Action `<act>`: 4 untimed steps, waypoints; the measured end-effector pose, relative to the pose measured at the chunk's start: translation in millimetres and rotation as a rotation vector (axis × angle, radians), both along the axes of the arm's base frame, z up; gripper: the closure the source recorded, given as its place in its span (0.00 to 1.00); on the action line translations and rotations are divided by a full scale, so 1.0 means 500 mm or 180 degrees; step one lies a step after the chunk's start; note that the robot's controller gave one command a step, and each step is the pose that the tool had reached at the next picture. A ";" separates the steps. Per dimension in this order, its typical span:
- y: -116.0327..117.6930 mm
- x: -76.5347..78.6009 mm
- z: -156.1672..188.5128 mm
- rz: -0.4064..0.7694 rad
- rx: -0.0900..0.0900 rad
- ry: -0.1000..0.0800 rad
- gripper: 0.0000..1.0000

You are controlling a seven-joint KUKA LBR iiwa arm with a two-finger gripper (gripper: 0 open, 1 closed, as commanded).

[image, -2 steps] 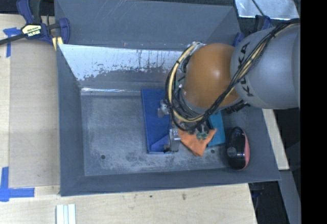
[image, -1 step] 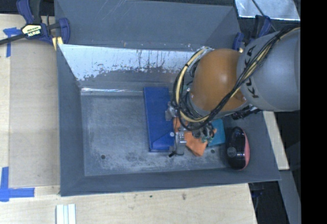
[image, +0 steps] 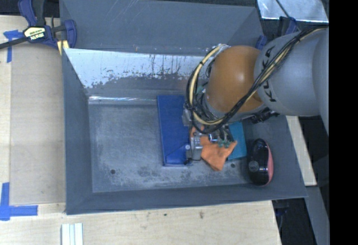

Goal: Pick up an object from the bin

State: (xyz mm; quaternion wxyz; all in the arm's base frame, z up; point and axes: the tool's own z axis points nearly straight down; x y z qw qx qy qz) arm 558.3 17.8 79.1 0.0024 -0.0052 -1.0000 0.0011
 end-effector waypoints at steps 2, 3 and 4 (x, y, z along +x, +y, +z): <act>-0.111 0.009 -0.015 -0.0457 0.0002 -0.0032 0.00; -0.143 -0.061 -0.004 -0.0522 0.0013 -0.0025 1.00; -0.143 -0.061 -0.004 -0.0524 0.0013 -0.0025 1.00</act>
Offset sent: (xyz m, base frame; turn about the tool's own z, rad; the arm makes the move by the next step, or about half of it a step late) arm -0.0239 -0.0548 -0.0091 0.3351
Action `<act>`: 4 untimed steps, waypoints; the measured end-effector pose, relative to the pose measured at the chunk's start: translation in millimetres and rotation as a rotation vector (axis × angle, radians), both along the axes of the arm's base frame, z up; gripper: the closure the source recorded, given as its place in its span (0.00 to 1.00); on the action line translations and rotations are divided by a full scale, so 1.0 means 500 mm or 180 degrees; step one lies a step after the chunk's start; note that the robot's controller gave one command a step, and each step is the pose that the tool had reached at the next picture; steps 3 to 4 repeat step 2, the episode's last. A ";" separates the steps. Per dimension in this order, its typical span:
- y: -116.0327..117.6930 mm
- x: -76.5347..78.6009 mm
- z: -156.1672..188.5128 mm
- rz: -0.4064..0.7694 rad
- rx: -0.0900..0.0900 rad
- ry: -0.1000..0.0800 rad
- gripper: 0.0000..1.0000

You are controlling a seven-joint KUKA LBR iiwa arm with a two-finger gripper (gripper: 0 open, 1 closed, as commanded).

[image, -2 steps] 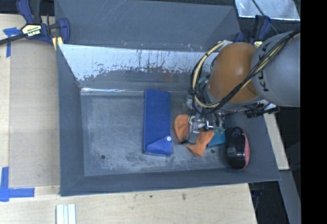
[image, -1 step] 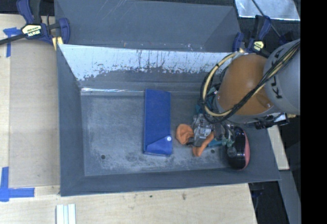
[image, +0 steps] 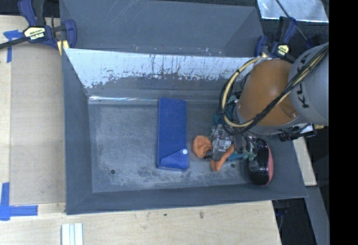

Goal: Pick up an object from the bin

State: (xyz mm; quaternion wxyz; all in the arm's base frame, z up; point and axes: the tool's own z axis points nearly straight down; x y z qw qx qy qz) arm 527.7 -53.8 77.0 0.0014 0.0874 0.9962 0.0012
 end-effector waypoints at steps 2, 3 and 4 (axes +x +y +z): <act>-0.083 -0.052 -0.008 0.0138 0.0002 -0.0032 1.00; -0.083 -0.052 -0.008 0.0138 0.0002 -0.0032 1.00; -0.083 -0.052 -0.008 0.0138 0.0002 -0.0032 1.00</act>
Offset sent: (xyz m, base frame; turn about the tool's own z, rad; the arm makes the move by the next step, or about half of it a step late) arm -0.0442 -0.0215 -0.0070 -0.0596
